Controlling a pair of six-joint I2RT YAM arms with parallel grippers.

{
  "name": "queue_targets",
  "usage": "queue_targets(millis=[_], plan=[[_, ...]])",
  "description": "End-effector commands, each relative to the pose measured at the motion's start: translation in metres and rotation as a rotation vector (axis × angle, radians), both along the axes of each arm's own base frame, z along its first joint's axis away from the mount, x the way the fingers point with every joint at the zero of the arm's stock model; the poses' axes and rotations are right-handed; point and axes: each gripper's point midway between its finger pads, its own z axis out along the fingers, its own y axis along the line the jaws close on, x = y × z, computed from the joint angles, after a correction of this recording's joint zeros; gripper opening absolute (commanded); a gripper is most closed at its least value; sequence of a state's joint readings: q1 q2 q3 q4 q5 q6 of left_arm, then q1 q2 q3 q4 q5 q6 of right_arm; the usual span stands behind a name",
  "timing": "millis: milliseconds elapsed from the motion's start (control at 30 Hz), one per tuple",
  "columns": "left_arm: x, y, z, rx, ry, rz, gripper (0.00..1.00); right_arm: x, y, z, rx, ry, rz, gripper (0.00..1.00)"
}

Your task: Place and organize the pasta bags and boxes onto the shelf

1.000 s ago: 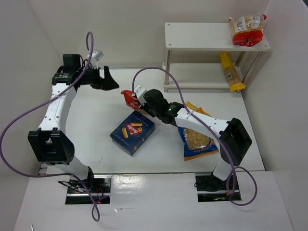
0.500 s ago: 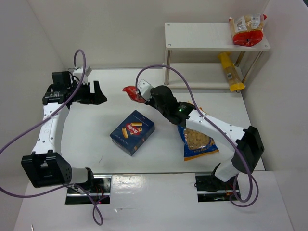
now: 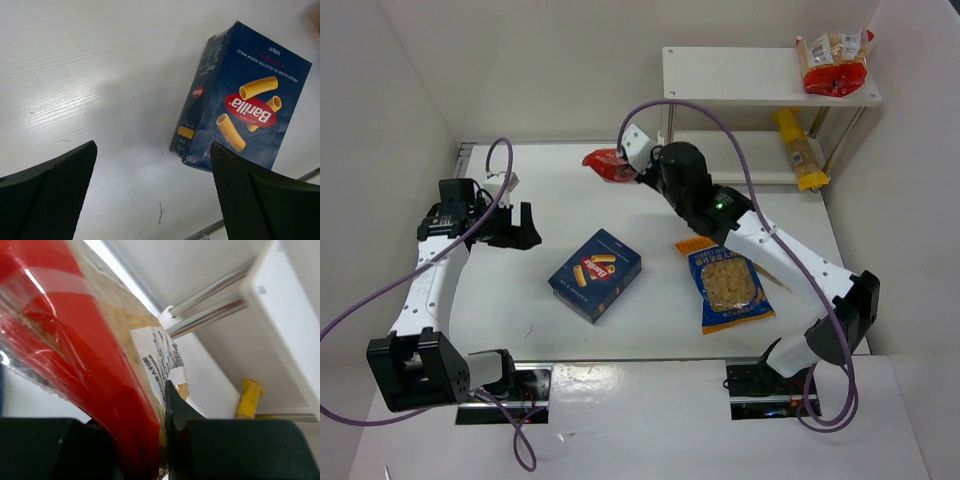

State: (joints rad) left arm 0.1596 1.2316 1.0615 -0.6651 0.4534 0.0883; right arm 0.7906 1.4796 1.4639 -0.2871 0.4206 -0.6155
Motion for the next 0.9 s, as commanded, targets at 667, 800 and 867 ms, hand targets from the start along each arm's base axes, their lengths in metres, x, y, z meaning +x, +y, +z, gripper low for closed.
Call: queue_targets(millis=[667, 800, 867], plan=[[-0.002, 0.012, 0.010, 0.065, -0.088, 0.019, 0.99, 0.069, -0.063, 0.226, 0.416, -0.370, 0.002, 0.00], [0.000, 0.014, 0.005, 0.069, -0.068, 0.025, 0.99, 0.077, -0.075, 0.233, 0.422, -0.384, -0.003, 0.00], [0.000, 0.014, 0.005, 0.069, -0.068, 0.025, 0.99, 0.080, -0.085, 0.241, 0.434, -0.401, -0.015, 0.00]])
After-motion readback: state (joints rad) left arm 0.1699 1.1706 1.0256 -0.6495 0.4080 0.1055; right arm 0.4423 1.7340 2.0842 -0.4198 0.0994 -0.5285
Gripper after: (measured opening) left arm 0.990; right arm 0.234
